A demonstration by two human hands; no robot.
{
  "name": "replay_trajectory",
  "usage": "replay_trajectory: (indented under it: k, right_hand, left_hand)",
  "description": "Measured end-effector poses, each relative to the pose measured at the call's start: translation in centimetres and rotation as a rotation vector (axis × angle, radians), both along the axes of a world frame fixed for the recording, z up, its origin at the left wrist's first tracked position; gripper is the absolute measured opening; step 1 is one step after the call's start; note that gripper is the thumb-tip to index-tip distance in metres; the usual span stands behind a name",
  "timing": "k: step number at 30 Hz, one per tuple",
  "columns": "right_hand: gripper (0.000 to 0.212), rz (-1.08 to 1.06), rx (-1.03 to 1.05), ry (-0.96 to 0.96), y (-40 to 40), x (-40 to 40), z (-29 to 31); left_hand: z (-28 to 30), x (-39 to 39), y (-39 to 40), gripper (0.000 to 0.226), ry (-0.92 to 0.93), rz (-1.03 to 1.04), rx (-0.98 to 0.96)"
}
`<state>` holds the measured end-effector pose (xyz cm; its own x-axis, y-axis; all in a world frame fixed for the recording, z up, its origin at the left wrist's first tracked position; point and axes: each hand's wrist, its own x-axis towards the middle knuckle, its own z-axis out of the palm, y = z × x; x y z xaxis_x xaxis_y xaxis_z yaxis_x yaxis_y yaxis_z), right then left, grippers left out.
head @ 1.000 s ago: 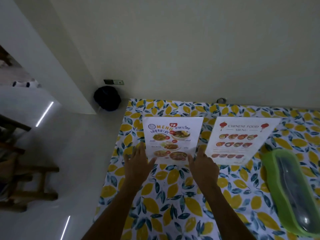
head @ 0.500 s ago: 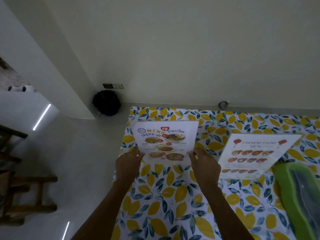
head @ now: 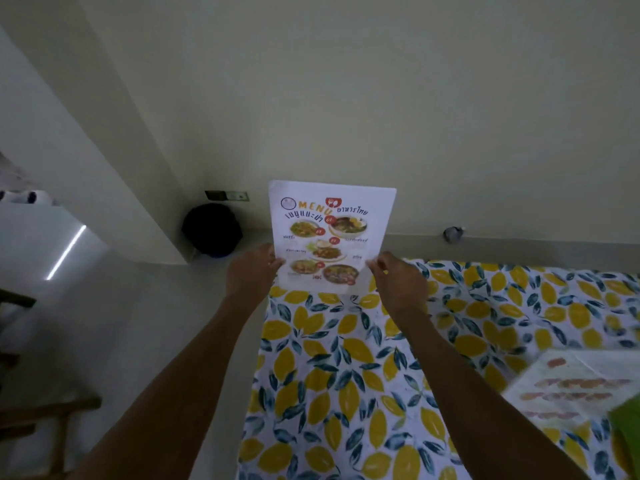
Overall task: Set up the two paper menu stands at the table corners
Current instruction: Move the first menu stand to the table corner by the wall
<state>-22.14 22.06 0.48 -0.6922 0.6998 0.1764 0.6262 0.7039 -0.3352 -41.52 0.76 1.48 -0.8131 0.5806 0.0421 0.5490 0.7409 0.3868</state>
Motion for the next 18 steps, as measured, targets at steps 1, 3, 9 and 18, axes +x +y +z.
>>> replay_trajectory:
  k: [1, 3, 9, 18]
  right_hand:
    - [0.033, -0.006, -0.012, 0.002, 0.4, -1.0, -0.3]
    - [0.033, -0.013, -0.032, -0.005, 1.3, -2.8, -0.9]
    - [0.036, -0.018, -0.071, -0.016, 3.2, -6.3, -2.5]
    - [0.035, -0.032, -0.163, -0.008, 3.4, -7.5, -4.7]
  left_hand:
    - [-0.2, -0.8, 0.5, 0.029, -0.006, 0.01, 0.0]
    - [-0.6, -2.2, 1.4, 0.028, -0.036, 0.038, 0.004]
    - [-2.5, -5.4, 3.1, 0.029, -0.023, 0.047, -0.034]
    - [-7.0, -6.8, 2.9, 0.033, -0.121, 0.06, 0.08]
